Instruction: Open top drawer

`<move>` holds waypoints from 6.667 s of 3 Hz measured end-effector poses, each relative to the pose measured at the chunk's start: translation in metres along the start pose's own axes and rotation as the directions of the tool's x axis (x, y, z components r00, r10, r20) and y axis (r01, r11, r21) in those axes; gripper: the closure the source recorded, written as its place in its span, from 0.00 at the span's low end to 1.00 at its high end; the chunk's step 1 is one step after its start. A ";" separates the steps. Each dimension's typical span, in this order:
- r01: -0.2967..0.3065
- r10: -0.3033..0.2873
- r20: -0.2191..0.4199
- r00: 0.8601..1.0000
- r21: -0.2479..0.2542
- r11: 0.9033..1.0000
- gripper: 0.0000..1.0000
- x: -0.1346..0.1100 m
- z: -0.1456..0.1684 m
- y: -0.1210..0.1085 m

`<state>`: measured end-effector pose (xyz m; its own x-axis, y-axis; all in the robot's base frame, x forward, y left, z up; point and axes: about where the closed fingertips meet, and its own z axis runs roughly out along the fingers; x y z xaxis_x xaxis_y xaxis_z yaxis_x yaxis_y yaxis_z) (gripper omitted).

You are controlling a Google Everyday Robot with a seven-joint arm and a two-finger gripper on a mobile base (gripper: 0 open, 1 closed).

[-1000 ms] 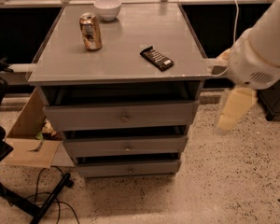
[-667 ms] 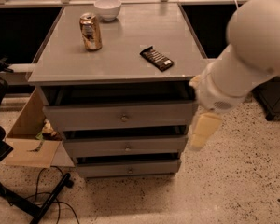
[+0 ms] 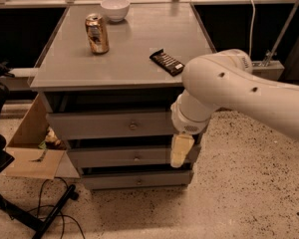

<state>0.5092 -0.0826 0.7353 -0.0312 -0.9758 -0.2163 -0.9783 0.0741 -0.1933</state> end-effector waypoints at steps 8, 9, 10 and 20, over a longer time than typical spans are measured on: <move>-0.108 0.101 -0.061 0.993 -0.125 0.986 1.00 0.019 0.098 -0.067; -0.108 0.101 -0.061 0.993 -0.125 0.986 1.00 0.018 0.096 -0.067; -0.101 0.093 -0.058 0.994 -0.140 0.985 1.00 0.018 0.088 -0.061; -0.103 0.094 -0.062 0.994 -0.155 0.983 0.00 0.018 0.076 -0.063</move>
Offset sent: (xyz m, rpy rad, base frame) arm 0.1357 -0.0037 -0.0574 -0.0609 0.0106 -0.0317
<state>0.5853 -0.0891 0.6712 -0.1360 -0.9753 -0.1743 -0.9898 0.1415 -0.0193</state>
